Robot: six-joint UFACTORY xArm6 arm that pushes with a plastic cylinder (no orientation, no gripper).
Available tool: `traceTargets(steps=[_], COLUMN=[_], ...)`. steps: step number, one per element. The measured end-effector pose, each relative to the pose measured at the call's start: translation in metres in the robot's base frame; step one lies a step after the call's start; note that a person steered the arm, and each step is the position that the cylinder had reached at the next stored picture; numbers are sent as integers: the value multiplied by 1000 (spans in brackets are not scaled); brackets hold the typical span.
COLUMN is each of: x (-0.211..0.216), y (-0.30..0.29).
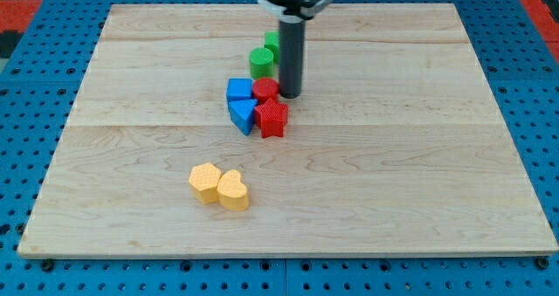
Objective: Push the green circle slightly left
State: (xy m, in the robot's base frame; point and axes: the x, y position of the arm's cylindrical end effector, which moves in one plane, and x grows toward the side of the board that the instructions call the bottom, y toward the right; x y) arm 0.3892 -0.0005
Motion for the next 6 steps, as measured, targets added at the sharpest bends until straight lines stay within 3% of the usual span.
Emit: traceTargets(steps=[1, 2, 3, 5, 6], x=[-2, -32, -61, -63, -64], y=[5, 34, 28, -80, -77])
